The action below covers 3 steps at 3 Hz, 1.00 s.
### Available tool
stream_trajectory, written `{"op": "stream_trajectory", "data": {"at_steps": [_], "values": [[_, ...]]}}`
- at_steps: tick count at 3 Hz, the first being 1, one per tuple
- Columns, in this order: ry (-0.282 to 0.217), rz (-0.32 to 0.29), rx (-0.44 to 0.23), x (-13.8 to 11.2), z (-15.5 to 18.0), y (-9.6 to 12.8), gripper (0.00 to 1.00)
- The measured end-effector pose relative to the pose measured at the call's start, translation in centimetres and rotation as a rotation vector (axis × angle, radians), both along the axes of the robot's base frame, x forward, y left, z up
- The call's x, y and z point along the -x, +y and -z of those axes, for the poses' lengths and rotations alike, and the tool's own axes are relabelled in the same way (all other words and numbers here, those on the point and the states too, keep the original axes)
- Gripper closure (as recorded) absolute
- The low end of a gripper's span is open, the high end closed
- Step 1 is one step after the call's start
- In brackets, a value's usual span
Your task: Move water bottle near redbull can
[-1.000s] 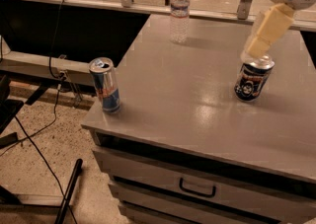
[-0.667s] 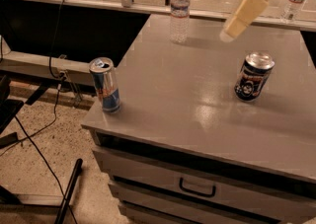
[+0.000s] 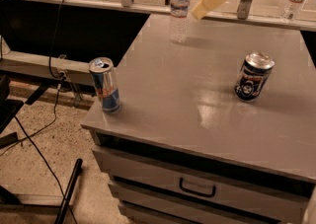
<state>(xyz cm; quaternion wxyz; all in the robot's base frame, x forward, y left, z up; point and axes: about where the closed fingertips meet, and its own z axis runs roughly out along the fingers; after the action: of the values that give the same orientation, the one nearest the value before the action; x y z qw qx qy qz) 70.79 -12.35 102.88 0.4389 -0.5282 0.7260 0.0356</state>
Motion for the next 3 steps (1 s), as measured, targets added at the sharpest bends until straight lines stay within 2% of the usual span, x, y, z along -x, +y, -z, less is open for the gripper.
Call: {"op": "stream_trajectory", "data": {"at_steps": [1, 2, 3], "values": [[-0.008, 0.084, -0.087, -4.8, 1.4, 1.8, 0.00], [0.009, 0.140, -0.163, -8.4, 3.1, 3.6, 0.00], [0.051, 0.197, -0.241, -11.8, 5.6, 4.9, 0.00]]}}
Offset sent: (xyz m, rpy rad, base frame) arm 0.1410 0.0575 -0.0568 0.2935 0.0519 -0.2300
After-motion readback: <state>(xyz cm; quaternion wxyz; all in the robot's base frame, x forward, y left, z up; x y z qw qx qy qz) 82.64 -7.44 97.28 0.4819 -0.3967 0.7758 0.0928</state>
